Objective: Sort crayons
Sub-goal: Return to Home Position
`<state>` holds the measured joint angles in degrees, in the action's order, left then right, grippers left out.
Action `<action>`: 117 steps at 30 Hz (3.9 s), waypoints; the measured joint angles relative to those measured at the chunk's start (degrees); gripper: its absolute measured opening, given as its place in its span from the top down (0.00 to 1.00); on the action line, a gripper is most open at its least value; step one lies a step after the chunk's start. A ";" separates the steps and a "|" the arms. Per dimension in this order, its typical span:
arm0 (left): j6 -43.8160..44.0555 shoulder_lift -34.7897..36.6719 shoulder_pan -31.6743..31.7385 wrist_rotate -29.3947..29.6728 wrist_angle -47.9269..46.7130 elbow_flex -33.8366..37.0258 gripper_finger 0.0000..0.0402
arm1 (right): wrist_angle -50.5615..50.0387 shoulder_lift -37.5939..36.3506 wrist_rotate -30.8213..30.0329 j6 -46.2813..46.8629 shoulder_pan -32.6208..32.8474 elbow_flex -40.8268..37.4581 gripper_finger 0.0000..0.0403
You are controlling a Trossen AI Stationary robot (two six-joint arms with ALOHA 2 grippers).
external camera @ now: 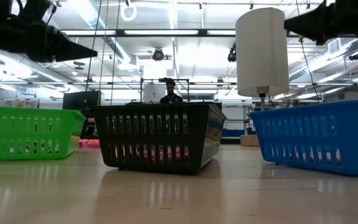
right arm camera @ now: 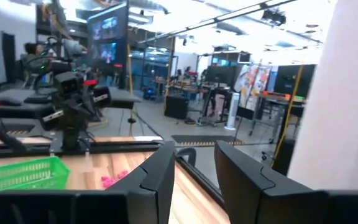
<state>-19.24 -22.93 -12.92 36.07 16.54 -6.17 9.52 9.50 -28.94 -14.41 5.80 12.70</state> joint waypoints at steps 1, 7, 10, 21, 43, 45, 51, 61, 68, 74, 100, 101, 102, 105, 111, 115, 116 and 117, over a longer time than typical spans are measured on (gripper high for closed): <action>-0.04 0.76 0.56 -0.09 0.15 0.64 0.91 | 0.02 -1.18 -0.18 0.30 0.00 -0.83 0.70; 2.24 5.63 5.13 -4.40 2.00 5.33 0.91 | 1.11 -8.80 -3.43 2.33 0.00 -5.48 0.70; 5.14 7.62 7.67 -8.07 0.88 5.74 0.91 | 5.47 -9.38 -5.69 2.82 0.00 -8.61 0.70; 9.97 7.87 12.78 -15.17 -0.84 5.74 0.91 | 13.54 -9.38 -7.34 8.45 0.00 -12.36 0.70; 15.49 7.84 12.76 -15.21 -0.88 5.76 0.90 | 14.24 -9.36 -7.03 12.31 0.00 -12.36 0.70; 15.49 7.84 12.76 -15.20 -0.88 5.76 0.90 | 14.23 -9.36 -7.03 12.30 0.00 -12.36 0.70; 15.60 7.84 12.76 -15.19 -0.88 5.76 0.90 | 14.23 -9.36 -7.03 12.30 0.00 -12.36 0.70; 15.60 7.84 12.76 -15.19 -0.88 5.78 0.90 | 14.21 -9.36 -7.01 12.31 0.00 -12.36 0.70; 15.58 7.84 12.76 -15.17 -0.88 5.78 0.90 | 14.21 -9.36 -7.01 12.30 0.00 -12.36 0.70; 15.55 7.84 12.76 -15.17 -0.88 5.78 0.90 | 14.21 -9.36 -7.01 12.32 0.00 -12.36 0.70; 15.51 7.84 12.76 -15.17 -0.88 5.80 0.90 | 14.21 -9.36 -6.99 12.32 0.00 -12.36 0.70; 15.51 7.84 12.76 -15.17 -0.88 5.80 0.90 | 14.21 -9.36 -7.01 12.32 0.00 -12.36 0.70; 15.51 7.84 12.76 -15.17 -0.88 5.80 0.90 | 14.21 -9.36 -7.00 12.32 0.00 -12.36 0.70; 15.51 7.84 12.76 -15.17 -0.88 5.80 0.90 | 14.21 -9.36 -6.99 12.32 0.00 -12.36 0.70; 15.51 7.84 12.76 -15.17 -0.88 5.80 0.90 | 14.21 -9.36 -7.00 12.32 0.00 -12.36 0.70; 15.51 7.84 12.76 -15.17 -0.88 5.80 0.90 | 14.21 -9.35 -7.00 12.32 0.00 -12.36 0.70; 15.51 7.84 12.76 -15.17 -0.88 5.80 0.90 | 14.21 -9.36 -6.99 12.32 0.00 -12.36 0.70; 15.51 7.84 12.76 -15.17 -0.88 5.80 0.90 | 14.21 -9.36 -6.99 12.32 0.00 -12.36 0.70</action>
<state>-3.73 -15.09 -0.16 20.91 15.66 -0.36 23.73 0.14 -35.92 -2.09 5.80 0.34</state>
